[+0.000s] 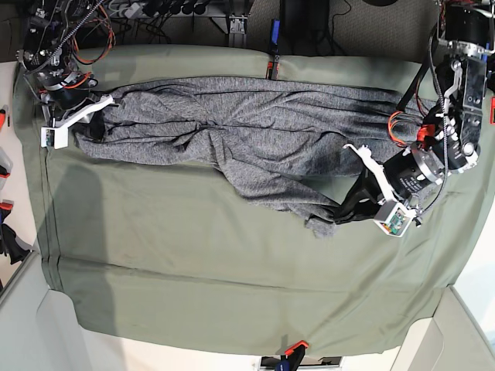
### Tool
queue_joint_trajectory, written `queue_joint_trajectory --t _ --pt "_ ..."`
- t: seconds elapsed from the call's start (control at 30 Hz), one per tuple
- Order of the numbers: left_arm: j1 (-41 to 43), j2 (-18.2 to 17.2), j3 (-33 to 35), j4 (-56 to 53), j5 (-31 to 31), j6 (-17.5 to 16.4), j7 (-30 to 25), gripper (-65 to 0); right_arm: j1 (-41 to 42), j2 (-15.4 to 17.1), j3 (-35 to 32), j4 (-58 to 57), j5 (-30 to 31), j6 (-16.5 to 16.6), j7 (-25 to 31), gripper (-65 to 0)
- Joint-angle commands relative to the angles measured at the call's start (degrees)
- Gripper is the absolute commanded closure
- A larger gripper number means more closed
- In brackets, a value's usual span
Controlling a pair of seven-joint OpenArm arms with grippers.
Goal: Fold the T-shirt properly
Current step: 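Move the left gripper to the shirt's end and tuck the fabric inward, then grasp the shirt's end with the left gripper and pull it straight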
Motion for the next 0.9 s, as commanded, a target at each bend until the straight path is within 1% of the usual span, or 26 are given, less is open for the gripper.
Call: queue_joint_trajectory --t 0.0,0.07,0.1,0.17,0.2,0.23,0.3,0.33,0.43,0.47,0.5,0.53,0.6,0.63,0.7,0.77,0.87 --pt "0.7 -1.05 -2.84 2.01 -0.61 0.83 -0.9 0.0 0.44 0.59 0.22 0.92 0.7 0.26 1.46 0.0" --pt "3.45 -1.05 -7.39 3.82 -1.57 0.76 1.25 0.0 0.44 0.59 0.22 0.92 0.68 0.28 1.46 0.0" --pt "4.81 -1.03 -9.46 4.52 -3.17 0.33 2.75 0.0 0.44 0.59 0.22 0.92 0.68 0.28 1.46 0.0" --pt "7.52 -1.05 -12.44 5.73 -7.89 -3.13 5.7 0.0 0.46 0.59 0.22 0.92 0.7 0.26 1.49 0.0" --pt "8.81 -1.05 -13.33 6.1 -10.32 -5.07 6.51 0.0 0.46 0.59 0.22 0.92 0.72 0.26 1.49 0.0" --pt "10.03 -1.05 -13.79 6.21 -12.39 -6.2 6.8 0.0 0.46 0.59 0.22 0.92 0.72 0.28 1.49 0.0" --pt "11.91 -1.03 -13.84 6.21 -14.49 -6.2 6.8 -1.2 0.46 0.59 0.22 0.92 0.72 0.28 1.49 0.0" --pt "12.59 -0.9 -13.75 6.21 -14.93 -6.2 6.78 -7.5 0.46 0.59 0.22 0.92 0.9 0.26 1.49 0.0" --pt "13.2 -0.61 -13.75 6.19 -14.64 -6.2 6.75 -31.1 0.46 0.59 0.22 0.92 1.55 0.26 1.49 0.0" --pt "12.96 -0.61 -13.79 6.16 -14.23 -6.2 6.6 -36.6 0.46 0.59 0.22 0.92 1.55 0.26 1.49 0.0" --pt "12.66 -0.61 -13.81 6.14 -13.27 -6.2 5.95 -38.4 0.44 0.59 0.22 0.92 1.53 0.26 1.46 0.0" --pt "12.11 -0.61 -13.81 6.1 -11.54 -5.51 4.92 -38.5 0.44 0.59 0.22 0.92 1.53 0.26 1.44 0.0" --pt "10.62 -0.61 -13.81 5.33 -7.34 -1.99 2.08 -38.5 0.44 0.59 0.22 0.92 1.53 0.28 1.25 0.0" --pt "9.73 -0.61 -13.81 4.35 -5.51 -1.05 0.52 -38.5 0.44 0.59 0.22 0.92 1.55 0.26 1.22 0.0" --pt "7.56 -0.61 -13.4 0.92 -4.04 -0.46 -1.46 -38.5 0.44 0.59 0.22 0.92 1.55 0.28 1.22 0.0" --pt "5.09 -0.61 -11.87 -3.82 -3.17 -0.46 -1.42 -38.4 0.44 0.59 0.22 0.92 1.79 0.26 1.22 0.0" --pt "0.81 -0.61 -7.87 -12.04 0.07 -0.46 -1.46 -38.5 0.46 0.59 0.22 0.92 2.19 0.26 1.25 0.0"
